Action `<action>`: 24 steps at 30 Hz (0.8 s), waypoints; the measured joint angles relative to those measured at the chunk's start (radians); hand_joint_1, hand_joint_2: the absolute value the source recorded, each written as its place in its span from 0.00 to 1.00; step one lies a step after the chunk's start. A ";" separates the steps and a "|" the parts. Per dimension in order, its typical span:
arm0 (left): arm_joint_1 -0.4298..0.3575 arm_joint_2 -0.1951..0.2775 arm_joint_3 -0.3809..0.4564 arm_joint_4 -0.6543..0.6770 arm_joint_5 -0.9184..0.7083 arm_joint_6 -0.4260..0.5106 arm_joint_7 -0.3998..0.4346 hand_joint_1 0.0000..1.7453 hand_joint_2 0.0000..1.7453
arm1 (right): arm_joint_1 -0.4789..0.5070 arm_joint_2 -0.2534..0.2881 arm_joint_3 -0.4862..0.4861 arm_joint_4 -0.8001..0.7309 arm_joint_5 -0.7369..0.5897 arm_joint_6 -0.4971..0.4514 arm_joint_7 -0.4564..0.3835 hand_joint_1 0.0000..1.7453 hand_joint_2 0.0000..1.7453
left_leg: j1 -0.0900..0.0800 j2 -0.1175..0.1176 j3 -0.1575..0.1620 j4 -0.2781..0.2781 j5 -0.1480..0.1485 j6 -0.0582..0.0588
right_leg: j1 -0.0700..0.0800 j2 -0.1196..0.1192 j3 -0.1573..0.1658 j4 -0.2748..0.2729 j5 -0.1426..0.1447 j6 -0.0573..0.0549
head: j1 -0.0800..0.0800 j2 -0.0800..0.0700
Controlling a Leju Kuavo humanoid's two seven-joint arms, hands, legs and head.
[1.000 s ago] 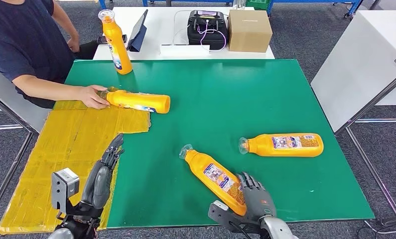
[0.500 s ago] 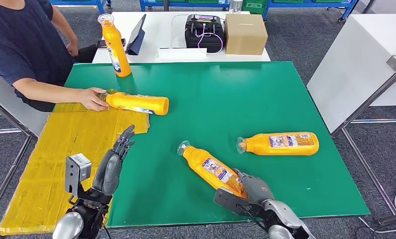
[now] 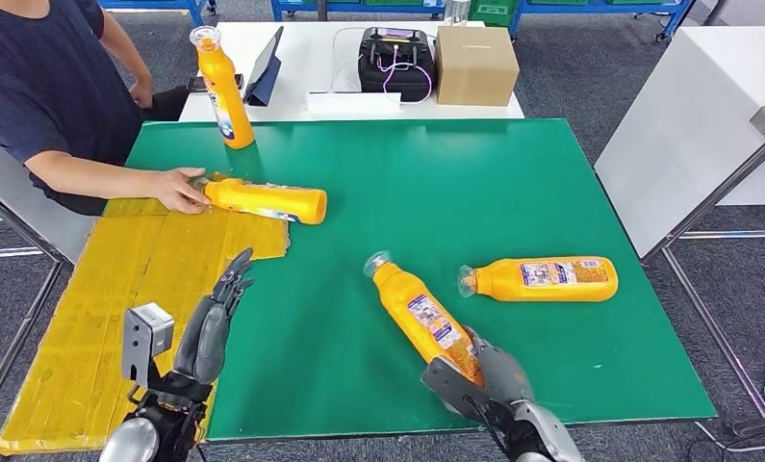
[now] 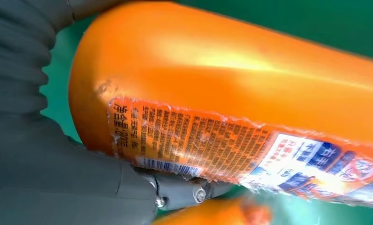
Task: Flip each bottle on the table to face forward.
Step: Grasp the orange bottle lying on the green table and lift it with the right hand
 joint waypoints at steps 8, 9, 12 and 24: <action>0.101 -0.025 0.054 -0.089 0.045 0.043 -0.007 0.00 0.00 | 0.134 0.121 -0.029 -0.232 0.144 -0.232 -0.107 1.00 1.00 | 0.000 -0.004 -0.012 0.000 0.001 -0.001 | 0.000 -0.002 -0.010 0.002 0.000 0.000 | 0.000 0.000; 0.107 -0.031 0.063 -0.093 0.063 0.042 -0.003 0.00 0.00 | 0.143 0.132 -0.032 -0.260 0.164 -0.258 -0.134 1.00 1.00 | 0.000 -0.004 -0.013 0.000 0.001 -0.001 | 0.000 -0.002 -0.010 0.002 0.000 0.000 | 0.000 0.000; 0.117 -0.043 0.078 -0.096 0.107 0.029 0.014 0.00 0.00 | 0.165 0.162 -0.033 -0.334 0.204 -0.314 -0.190 1.00 1.00 | 0.000 -0.004 -0.013 0.000 0.001 -0.001 | 0.000 -0.002 -0.011 0.002 0.000 0.000 | 0.000 0.000; 0.153 -0.006 0.041 -0.068 0.498 -0.167 0.105 0.00 1.00 | 0.178 0.197 -0.021 -0.416 0.162 -0.326 -0.320 1.00 1.00 | 0.000 -0.003 -0.013 0.000 0.001 -0.001 | -0.001 -0.002 -0.011 0.002 0.000 0.000 | 0.000 0.000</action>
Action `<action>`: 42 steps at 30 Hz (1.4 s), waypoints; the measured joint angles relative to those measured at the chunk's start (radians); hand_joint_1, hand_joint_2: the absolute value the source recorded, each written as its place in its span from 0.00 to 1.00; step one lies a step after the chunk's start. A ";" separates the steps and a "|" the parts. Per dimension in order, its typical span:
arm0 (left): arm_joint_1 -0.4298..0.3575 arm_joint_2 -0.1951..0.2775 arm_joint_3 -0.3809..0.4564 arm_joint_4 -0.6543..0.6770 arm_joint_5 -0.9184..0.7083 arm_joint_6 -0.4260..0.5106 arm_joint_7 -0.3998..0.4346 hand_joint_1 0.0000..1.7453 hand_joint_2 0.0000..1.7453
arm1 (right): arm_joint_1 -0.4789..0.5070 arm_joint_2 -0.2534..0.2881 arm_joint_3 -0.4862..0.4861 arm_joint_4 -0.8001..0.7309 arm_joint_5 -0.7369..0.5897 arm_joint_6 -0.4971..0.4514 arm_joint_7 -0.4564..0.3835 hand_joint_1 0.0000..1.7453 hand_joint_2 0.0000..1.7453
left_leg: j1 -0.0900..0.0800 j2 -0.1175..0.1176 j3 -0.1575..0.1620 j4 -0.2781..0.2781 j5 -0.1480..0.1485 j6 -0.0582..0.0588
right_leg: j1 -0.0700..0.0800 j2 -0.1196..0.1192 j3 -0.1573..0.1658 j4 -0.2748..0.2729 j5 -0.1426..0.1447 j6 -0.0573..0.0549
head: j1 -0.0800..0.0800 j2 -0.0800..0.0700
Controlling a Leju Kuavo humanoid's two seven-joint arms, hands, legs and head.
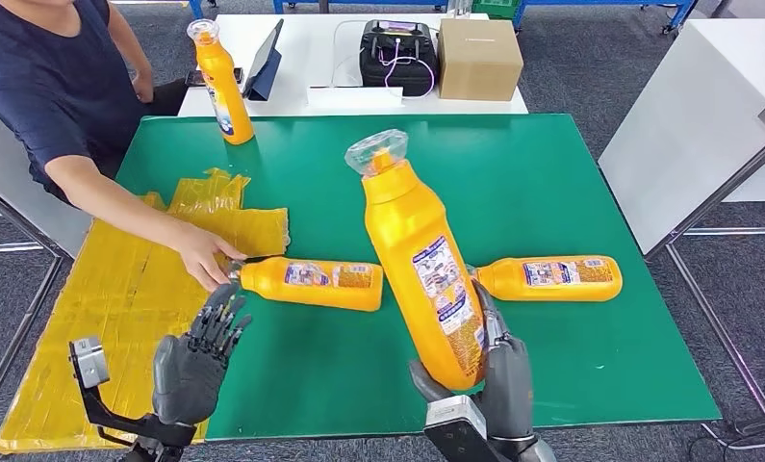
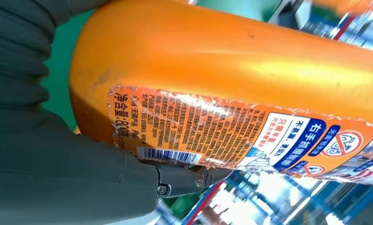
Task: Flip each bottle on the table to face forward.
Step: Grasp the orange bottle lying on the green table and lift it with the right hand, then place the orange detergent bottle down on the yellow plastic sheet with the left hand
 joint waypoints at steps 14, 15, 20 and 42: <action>0.008 0.110 -0.196 0.013 0.118 0.007 -0.036 0.00 1.00 | -0.049 0.049 0.038 0.049 -0.010 0.131 -0.038 1.00 1.00 | 0.000 -0.001 -0.001 0.000 0.000 0.000 | 0.000 -0.002 -0.001 0.001 0.000 -0.001 | 0.000 0.000; 0.008 0.113 -0.200 0.013 0.121 0.006 -0.039 0.00 1.00 | -0.050 0.049 0.040 0.050 -0.011 0.144 -0.037 1.00 1.00 | 0.000 -0.001 -0.001 0.000 0.000 0.000 | 0.000 -0.002 -0.001 0.001 0.000 -0.001 | 0.000 0.000; -0.002 0.123 -0.241 0.013 0.149 0.003 -0.059 0.00 1.00 | -0.066 0.049 0.076 0.082 -0.009 0.220 -0.035 1.00 1.00 | 0.000 -0.001 -0.001 0.000 0.000 0.000 | 0.000 -0.001 -0.001 0.001 0.000 -0.001 | 0.000 0.000; -0.047 0.121 -0.306 0.029 0.207 0.018 -0.064 0.00 1.00 | -0.217 0.075 0.264 0.348 0.067 0.412 -0.045 1.00 1.00 | 0.000 0.000 -0.002 0.000 0.000 0.000 | 0.000 -0.001 -0.004 0.001 0.000 0.000 | 0.000 0.000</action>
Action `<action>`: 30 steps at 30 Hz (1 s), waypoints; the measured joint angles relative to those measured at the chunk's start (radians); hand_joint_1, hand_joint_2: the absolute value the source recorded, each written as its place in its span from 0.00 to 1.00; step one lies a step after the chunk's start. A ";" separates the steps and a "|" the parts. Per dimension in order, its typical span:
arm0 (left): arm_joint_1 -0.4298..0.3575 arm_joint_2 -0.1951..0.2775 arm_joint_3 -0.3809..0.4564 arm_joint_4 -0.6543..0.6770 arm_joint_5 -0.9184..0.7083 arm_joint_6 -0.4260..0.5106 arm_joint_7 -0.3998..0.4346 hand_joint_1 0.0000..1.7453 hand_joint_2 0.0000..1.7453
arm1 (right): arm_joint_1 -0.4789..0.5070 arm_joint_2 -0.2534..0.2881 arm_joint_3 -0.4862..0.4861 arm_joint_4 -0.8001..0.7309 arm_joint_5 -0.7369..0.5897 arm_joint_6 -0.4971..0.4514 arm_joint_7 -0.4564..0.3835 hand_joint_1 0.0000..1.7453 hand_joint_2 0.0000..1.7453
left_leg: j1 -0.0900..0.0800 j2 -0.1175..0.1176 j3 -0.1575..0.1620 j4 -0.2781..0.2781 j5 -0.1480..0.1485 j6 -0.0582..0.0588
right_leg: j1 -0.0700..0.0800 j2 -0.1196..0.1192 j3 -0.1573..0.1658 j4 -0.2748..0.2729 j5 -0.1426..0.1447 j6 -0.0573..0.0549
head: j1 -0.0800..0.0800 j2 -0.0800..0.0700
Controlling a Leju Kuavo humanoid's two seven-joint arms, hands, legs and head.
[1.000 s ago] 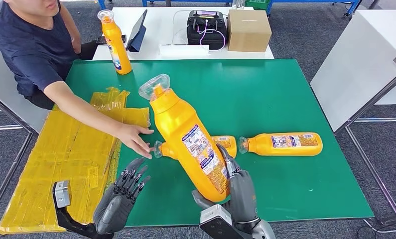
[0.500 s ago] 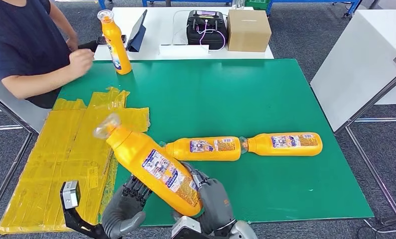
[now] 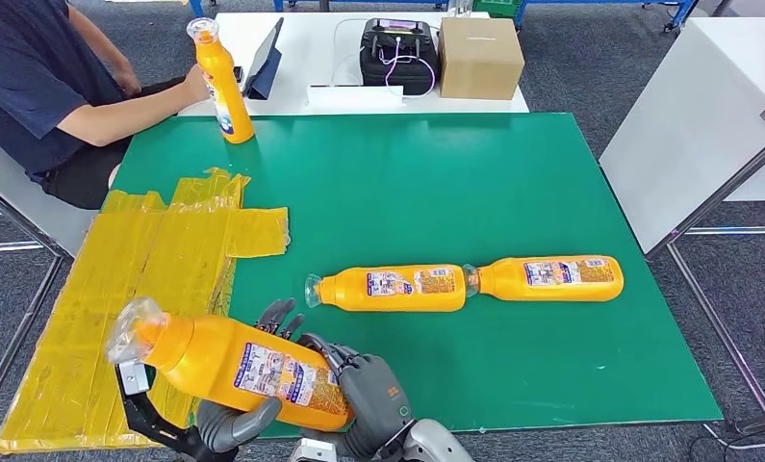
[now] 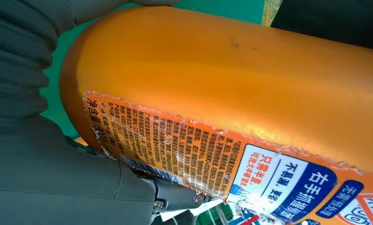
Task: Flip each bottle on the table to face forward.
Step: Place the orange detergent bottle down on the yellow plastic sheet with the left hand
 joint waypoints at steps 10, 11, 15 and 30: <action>0.008 -0.001 0.000 0.008 0.024 0.014 -0.002 1.00 1.00 | -0.008 0.000 0.014 0.021 0.012 0.006 -0.016 1.00 1.00 | 0.000 0.000 0.000 0.000 0.000 0.000 | 0.000 0.000 0.000 0.000 0.000 0.000 | 0.000 0.000; 0.009 -0.001 0.000 0.008 0.024 0.015 -0.005 1.00 1.00 | -0.009 0.000 0.014 0.021 0.012 0.006 -0.016 1.00 1.00 | 0.000 0.000 0.000 0.000 0.000 0.000 | 0.000 0.000 0.000 0.000 0.000 0.000 | 0.000 0.000; 0.016 -0.009 0.009 0.008 0.023 0.018 -0.011 1.00 1.00 | -0.010 0.000 0.016 0.022 0.013 0.007 -0.016 1.00 1.00 | 0.000 0.000 0.000 0.000 0.000 0.000 | 0.000 0.000 0.000 0.000 0.000 0.000 | 0.000 0.000; 0.012 -0.039 0.045 -0.012 -0.124 0.038 -0.039 1.00 1.00 | 0.006 -0.015 0.000 -0.016 0.091 -0.109 0.026 0.25 1.00 | 0.000 0.000 0.000 0.000 0.000 0.000 | 0.000 0.000 0.000 0.000 0.000 0.000 | 0.000 0.000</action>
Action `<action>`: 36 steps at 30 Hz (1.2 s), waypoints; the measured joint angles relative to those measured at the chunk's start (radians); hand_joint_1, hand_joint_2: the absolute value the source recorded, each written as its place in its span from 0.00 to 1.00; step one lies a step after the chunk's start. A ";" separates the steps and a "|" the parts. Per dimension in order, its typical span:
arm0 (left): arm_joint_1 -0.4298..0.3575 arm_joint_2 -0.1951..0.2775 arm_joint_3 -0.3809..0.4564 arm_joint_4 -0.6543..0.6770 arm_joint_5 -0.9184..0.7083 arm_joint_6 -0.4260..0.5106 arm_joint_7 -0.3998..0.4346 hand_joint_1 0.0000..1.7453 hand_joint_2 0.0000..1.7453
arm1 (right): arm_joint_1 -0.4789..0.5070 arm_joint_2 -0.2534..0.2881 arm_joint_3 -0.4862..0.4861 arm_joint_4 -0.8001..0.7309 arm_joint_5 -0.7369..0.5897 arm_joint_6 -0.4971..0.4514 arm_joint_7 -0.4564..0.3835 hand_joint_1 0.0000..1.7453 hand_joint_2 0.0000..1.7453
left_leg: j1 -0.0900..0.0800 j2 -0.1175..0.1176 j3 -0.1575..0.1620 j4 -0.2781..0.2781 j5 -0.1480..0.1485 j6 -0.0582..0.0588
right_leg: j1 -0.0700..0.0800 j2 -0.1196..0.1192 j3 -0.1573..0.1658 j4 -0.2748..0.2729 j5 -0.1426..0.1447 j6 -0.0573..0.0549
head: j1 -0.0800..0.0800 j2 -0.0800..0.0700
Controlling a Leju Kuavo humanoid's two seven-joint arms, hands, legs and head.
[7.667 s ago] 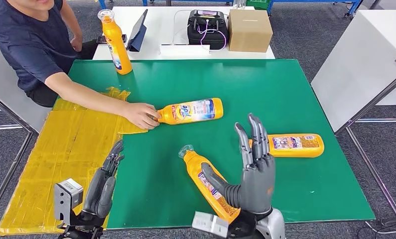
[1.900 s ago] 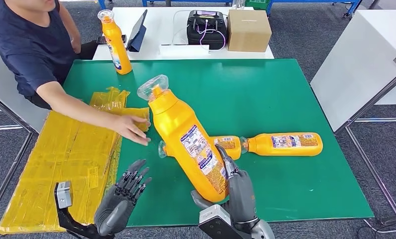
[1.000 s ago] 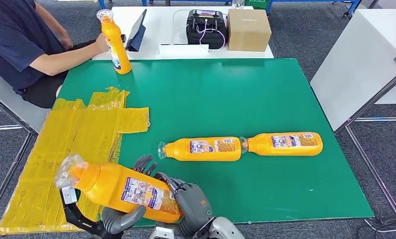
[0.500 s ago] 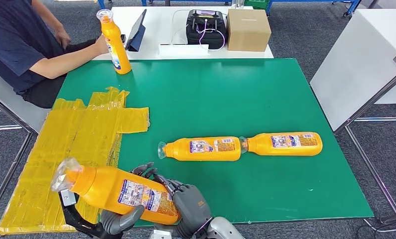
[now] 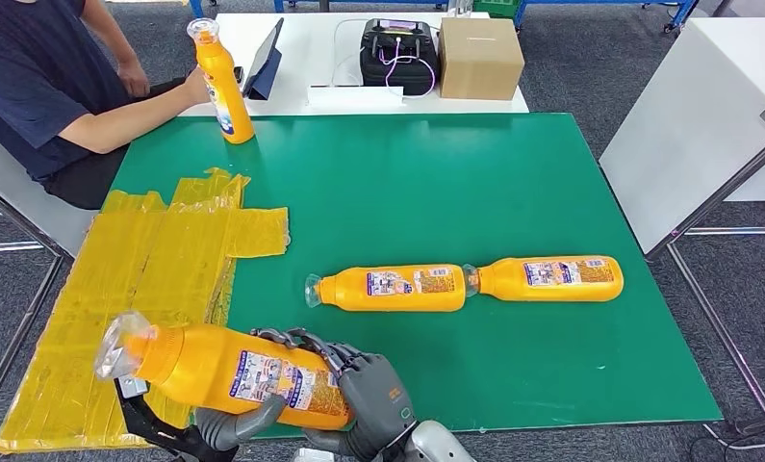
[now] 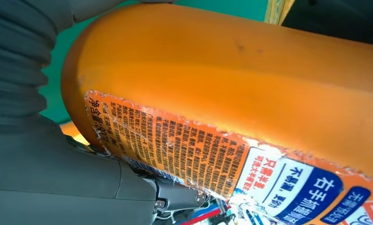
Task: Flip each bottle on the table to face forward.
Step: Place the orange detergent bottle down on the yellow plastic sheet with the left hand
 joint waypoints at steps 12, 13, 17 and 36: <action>-0.099 -0.001 0.289 -0.013 -1.451 0.350 -0.006 1.00 1.00 | 0.038 -0.071 -0.342 -0.273 0.378 0.067 0.203 0.00 0.00 | 0.000 -0.002 0.000 0.000 0.003 -0.001 | 0.000 -0.001 0.001 0.001 0.001 0.000 | 0.000 0.000; -0.110 0.006 0.305 0.000 -1.505 0.359 0.000 1.00 1.00 | 0.032 -0.081 -0.373 -0.279 0.375 0.092 0.203 0.00 0.00 | 0.000 -0.002 0.000 0.000 0.003 -0.001 | 0.000 -0.001 0.001 0.001 0.001 0.000 | 0.000 0.000; -0.138 0.031 0.343 0.046 -1.666 0.403 0.028 1.00 1.00 | 0.010 -0.116 -0.461 -0.285 0.349 0.143 0.202 0.00 0.00 | 0.000 -0.002 0.000 0.000 0.003 -0.001 | 0.000 -0.001 0.001 0.001 0.001 0.001 | 0.000 0.000; -0.465 0.207 0.246 0.578 -1.904 0.250 0.097 0.00 1.00 | -0.348 -0.260 -0.472 0.143 0.025 0.439 0.121 0.00 1.00 | -0.003 -0.014 -0.001 0.001 0.009 -0.002 | -0.003 -0.012 0.001 0.006 0.001 0.001 | 0.000 0.000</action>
